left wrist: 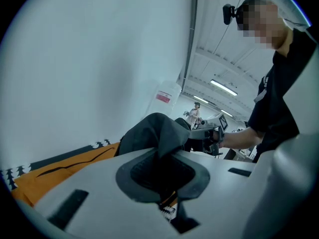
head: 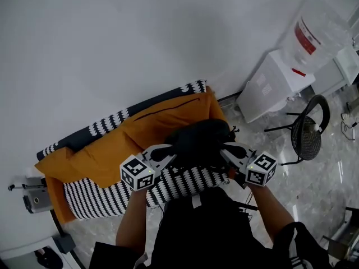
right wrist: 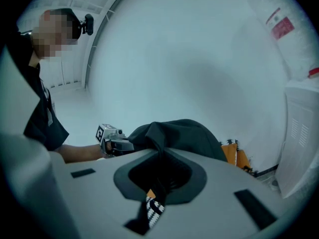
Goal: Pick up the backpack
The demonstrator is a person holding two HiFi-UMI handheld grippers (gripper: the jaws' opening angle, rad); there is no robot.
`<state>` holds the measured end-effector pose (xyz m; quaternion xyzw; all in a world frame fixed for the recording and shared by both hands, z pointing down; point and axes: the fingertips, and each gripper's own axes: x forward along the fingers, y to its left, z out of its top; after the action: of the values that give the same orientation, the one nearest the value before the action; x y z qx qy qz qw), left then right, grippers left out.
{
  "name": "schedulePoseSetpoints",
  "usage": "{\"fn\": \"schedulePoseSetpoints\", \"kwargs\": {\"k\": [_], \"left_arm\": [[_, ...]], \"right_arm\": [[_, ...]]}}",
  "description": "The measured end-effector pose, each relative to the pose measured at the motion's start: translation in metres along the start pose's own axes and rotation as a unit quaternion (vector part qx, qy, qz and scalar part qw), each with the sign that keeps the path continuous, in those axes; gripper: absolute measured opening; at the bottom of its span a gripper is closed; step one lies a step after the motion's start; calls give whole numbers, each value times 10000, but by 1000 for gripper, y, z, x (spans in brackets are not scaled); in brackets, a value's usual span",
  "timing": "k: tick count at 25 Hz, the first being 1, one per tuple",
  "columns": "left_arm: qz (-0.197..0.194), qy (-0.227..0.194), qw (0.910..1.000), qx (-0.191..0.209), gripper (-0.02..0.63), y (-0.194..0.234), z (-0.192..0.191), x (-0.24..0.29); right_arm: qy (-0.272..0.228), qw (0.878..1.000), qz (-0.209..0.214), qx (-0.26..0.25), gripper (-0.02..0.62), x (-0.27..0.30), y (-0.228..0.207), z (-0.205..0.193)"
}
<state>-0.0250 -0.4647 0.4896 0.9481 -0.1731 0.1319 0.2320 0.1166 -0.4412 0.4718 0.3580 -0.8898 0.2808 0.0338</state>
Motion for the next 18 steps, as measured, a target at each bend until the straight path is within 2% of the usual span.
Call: {"fn": "schedulePoseSetpoints", "kwargs": {"k": [8,18], "left_arm": [[58,-418,9989,181,40,-10,52,-15],[64,-880,9939,665,40,-38,123,-37]], "right_arm": [[-289,9981,165,-526,34,-5,19,56],[-701,9919,416,-974,34,-22,49,127]]}}
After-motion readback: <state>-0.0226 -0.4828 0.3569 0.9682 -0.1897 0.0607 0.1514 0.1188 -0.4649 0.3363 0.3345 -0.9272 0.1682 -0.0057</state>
